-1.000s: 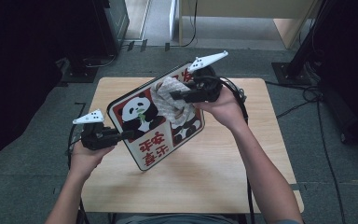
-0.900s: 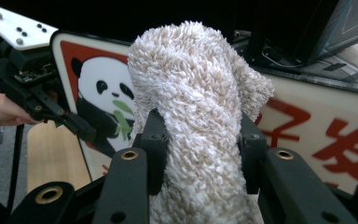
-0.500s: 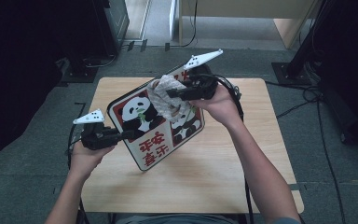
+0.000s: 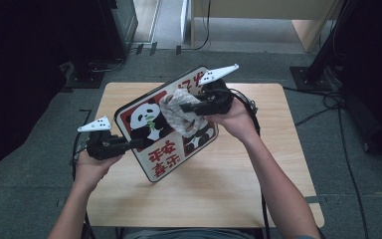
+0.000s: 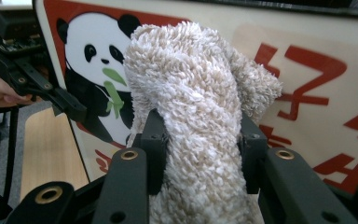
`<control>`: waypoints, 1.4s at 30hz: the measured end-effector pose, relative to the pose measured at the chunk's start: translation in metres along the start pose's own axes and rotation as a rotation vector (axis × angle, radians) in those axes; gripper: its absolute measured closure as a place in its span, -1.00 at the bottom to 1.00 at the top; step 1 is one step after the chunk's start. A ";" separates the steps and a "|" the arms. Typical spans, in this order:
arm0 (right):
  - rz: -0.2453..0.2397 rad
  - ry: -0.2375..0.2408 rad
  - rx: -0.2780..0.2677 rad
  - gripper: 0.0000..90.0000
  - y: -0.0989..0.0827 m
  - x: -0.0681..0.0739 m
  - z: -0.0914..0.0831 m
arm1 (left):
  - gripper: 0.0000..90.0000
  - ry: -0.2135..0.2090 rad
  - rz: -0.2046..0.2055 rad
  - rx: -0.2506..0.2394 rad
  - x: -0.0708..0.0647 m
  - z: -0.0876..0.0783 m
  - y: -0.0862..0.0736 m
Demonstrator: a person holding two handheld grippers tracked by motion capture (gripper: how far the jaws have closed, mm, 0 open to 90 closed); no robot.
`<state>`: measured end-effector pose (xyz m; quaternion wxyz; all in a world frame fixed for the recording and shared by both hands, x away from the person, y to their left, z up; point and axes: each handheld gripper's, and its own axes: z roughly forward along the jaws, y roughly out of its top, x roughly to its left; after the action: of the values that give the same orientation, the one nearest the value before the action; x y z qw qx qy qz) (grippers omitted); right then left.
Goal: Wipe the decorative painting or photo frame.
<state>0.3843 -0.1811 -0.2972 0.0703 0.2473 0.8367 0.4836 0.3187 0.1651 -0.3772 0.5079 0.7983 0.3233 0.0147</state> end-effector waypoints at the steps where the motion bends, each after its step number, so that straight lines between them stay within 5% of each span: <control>1: -0.001 -0.001 0.000 0.43 -0.001 0.000 0.000 | 0.76 0.000 -0.001 0.000 0.000 0.000 0.000; 42: 0.018 -0.039 0.045 0.42 -0.051 0.004 0.017 | 0.76 -0.008 -0.005 0.011 0.001 0.000 0.001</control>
<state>0.3694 -0.1875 -0.3489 0.0769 0.2656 0.8435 0.4604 0.3199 0.1654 -0.3762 0.5050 0.8003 0.3232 0.0084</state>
